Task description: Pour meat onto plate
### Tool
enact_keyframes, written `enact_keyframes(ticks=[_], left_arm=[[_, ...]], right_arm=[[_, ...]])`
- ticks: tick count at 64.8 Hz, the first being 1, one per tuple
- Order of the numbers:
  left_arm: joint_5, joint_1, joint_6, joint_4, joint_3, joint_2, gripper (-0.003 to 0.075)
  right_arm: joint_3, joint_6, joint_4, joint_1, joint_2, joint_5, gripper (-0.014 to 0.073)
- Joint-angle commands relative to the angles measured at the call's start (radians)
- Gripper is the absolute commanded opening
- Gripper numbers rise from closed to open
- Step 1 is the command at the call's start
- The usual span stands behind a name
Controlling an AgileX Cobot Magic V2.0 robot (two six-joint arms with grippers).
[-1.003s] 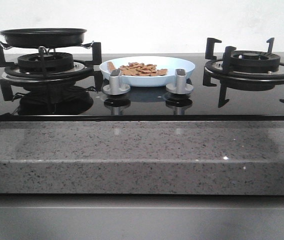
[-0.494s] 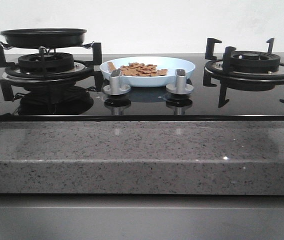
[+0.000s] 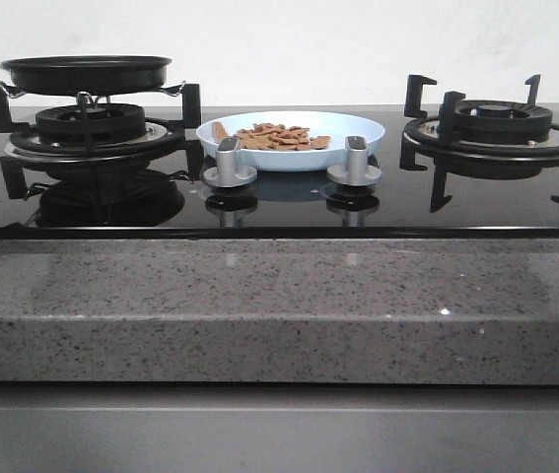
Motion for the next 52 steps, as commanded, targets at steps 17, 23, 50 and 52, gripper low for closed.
enact_keyframes(ticks=[17,23,50,52], left_arm=[[-0.071,-0.007,-0.011,-0.010,-0.024,-0.001,-0.0020],[-0.071,-0.007,-0.011,-0.010,-0.024,-0.001,-0.0020],[-0.111,-0.007,-0.011,0.010,0.031,-0.098,-0.0020],[-0.126,-0.005,-0.011,0.007,0.059,-0.123,-0.0020]], right_arm=[[-0.023,0.002,-0.007,-0.007,0.008,-0.049,-0.0120],[-0.023,0.002,-0.007,-0.007,0.008,-0.049,-0.0120],[-0.023,0.002,-0.007,-0.007,0.008,-0.048,-0.0120],[-0.023,0.002,-0.007,-0.007,0.008,-0.049,-0.0120]])
